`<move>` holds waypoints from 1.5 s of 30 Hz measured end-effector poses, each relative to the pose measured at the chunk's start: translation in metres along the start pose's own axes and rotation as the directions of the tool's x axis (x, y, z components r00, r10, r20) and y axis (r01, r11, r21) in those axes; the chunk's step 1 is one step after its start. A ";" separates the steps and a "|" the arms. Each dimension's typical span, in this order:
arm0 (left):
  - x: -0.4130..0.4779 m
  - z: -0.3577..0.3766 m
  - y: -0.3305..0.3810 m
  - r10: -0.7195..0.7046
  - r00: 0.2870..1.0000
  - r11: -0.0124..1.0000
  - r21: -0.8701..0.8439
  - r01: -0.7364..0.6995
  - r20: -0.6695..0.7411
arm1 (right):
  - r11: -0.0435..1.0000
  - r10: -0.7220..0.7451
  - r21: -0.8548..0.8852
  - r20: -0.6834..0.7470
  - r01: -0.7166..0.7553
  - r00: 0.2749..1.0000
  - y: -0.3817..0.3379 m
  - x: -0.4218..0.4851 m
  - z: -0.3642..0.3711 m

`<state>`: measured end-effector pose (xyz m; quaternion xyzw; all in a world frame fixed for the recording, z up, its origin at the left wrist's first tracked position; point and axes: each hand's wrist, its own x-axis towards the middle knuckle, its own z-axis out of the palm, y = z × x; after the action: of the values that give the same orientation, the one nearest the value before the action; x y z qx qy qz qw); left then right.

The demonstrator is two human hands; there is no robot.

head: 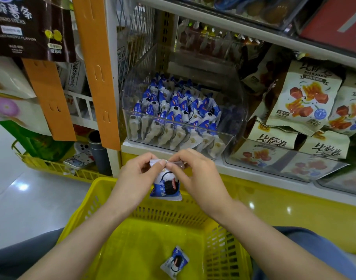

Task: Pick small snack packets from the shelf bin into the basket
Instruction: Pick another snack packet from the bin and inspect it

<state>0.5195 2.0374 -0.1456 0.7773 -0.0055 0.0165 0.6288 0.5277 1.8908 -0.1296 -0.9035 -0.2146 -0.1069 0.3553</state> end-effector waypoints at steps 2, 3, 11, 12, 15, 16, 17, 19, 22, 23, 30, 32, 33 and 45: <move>0.001 0.000 0.001 -0.001 1.000 1.000 -0.024 0.002 0.017 | 0.997 -0.045 -0.066 -0.012 0.044 0.999 0.001 0.000 -0.001; 0.002 0.000 0.001 0.001 1.000 0.999 -0.033 0.000 0.025 | 0.998 -0.030 -0.055 -0.020 0.029 0.999 0.001 0.000 -0.001; 0.002 0.001 -0.002 0.046 0.999 0.999 0.018 -0.045 -0.019 | 0.824 0.407 0.440 -0.019 -0.357 0.913 0.006 0.010 -0.002; 0.000 0.002 -0.002 0.079 0.997 0.996 0.045 -0.079 -0.001 | 0.777 0.441 0.497 0.006 -0.386 0.897 0.006 0.010 -0.002; -0.006 0.005 -0.001 0.122 0.989 0.991 0.035 -0.126 0.083 | 0.603 0.483 0.665 0.137 -0.442 0.865 0.003 0.011 -0.002; -0.006 0.004 -0.002 0.122 0.989 0.991 0.047 -0.127 0.087 | 0.544 0.454 0.709 0.201 -0.448 0.868 0.003 0.010 -0.003; -0.005 0.003 -0.003 0.112 0.991 0.992 0.050 -0.116 0.079 | 0.504 0.408 0.737 0.256 -0.451 0.876 0.002 0.010 -0.004; -0.002 0.001 -0.001 0.037 0.998 0.999 -0.021 -0.036 0.053 | 0.520 0.328 0.740 0.287 -0.425 0.900 0.000 0.009 -0.004; 0.000 0.002 0.006 -0.103 0.991 0.965 -0.235 0.120 0.081 | 0.687 0.294 0.625 0.227 -0.371 0.928 -0.003 0.008 0.000; 0.000 0.003 0.006 -0.120 0.988 0.954 -0.265 0.141 0.093 | 0.709 0.295 0.600 0.226 -0.372 0.928 -0.003 0.008 0.002; -0.001 0.000 0.006 -0.129 0.983 0.961 -0.230 0.157 0.134 | 0.738 0.361 0.545 0.178 -0.397 0.915 0.000 0.006 0.012; -0.001 0.000 0.007 -0.117 0.983 0.956 -0.252 0.150 0.141 | 0.763 0.357 0.522 0.150 -0.381 0.922 0.001 0.006 0.013; -0.002 0.000 0.008 -0.106 0.984 0.949 -0.280 0.143 0.143 | 0.788 0.344 0.498 0.131 -0.362 0.930 0.001 0.006 0.013; 0.003 -0.001 -0.006 -0.090 0.996 0.994 0.068 0.089 0.008 | 0.973 0.152 0.162 0.071 -0.162 0.986 -0.001 0.000 0.010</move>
<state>0.5224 2.0392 -0.1514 0.7978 0.0263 -0.0158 0.6022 0.5277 1.8987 -0.1360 -0.8873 -0.1611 -0.0339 0.4308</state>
